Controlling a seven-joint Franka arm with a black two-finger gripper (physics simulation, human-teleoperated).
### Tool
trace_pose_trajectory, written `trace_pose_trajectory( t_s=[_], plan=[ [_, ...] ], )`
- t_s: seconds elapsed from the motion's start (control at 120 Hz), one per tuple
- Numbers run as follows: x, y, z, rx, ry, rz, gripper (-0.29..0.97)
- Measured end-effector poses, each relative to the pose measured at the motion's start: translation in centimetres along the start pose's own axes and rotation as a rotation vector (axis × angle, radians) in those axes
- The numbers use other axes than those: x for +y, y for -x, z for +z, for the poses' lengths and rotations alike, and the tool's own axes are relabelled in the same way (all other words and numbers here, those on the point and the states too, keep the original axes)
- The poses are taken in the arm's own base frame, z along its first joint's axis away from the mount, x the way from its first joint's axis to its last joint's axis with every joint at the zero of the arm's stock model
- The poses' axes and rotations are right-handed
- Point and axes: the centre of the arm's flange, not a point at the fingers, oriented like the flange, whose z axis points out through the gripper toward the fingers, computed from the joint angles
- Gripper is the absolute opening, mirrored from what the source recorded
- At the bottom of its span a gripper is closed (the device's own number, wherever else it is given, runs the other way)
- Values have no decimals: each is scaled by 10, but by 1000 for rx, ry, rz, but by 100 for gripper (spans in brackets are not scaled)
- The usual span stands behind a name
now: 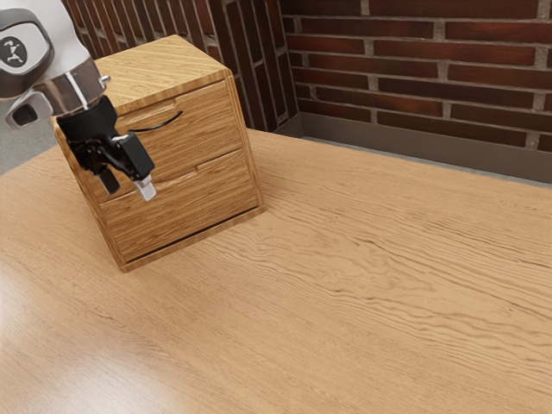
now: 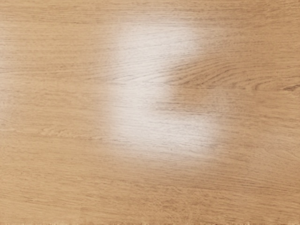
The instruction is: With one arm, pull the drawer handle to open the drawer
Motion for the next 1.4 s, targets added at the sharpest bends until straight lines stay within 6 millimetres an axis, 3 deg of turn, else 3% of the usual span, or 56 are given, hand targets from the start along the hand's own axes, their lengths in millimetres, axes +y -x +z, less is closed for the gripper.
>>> trace_pose_trajectory(
  t_s=[0.3,0.4,0.508,0.558,0.617,0.667,0.817,0.875,0.958,1.108,1.217,1.292,1.4],
  plan=[
    [-11,8,-5,-11,37,23,68],
    [-43,14,-21,-25,143,97,68],
    [-100,-5,-104,-154,209,194,68],
    [-108,-14,-124,-174,234,202,68],
    [-121,-19,-132,-169,269,219,68],
    [-140,-14,-123,-143,295,251,68],
    [-174,45,-37,27,419,305,68],
    [-159,58,-22,57,452,278,68],
    [-129,68,-16,64,492,230,68],
    [-107,90,2,51,541,212,68],
    [-97,113,30,48,561,217,68],
    [-93,125,31,13,575,217,68],
    [-73,135,33,-11,598,194,68]
  ],
)
